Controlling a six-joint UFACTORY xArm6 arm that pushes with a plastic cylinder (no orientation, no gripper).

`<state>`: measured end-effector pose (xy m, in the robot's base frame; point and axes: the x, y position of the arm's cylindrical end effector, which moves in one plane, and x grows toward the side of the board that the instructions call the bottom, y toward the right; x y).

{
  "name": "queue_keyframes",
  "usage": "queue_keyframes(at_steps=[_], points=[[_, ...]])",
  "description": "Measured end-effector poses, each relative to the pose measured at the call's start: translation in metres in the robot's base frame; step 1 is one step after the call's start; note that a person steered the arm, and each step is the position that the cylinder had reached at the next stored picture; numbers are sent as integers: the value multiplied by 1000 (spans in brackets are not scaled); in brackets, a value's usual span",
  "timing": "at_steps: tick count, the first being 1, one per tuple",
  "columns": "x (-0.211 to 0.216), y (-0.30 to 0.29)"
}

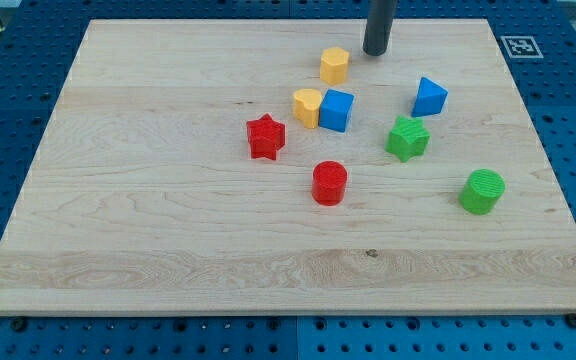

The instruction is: Place the hexagon above the heart

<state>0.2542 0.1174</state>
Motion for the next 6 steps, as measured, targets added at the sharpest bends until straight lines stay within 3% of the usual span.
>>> queue_keyframes(at_steps=[4,6], points=[[44,-102],[43,-54]])
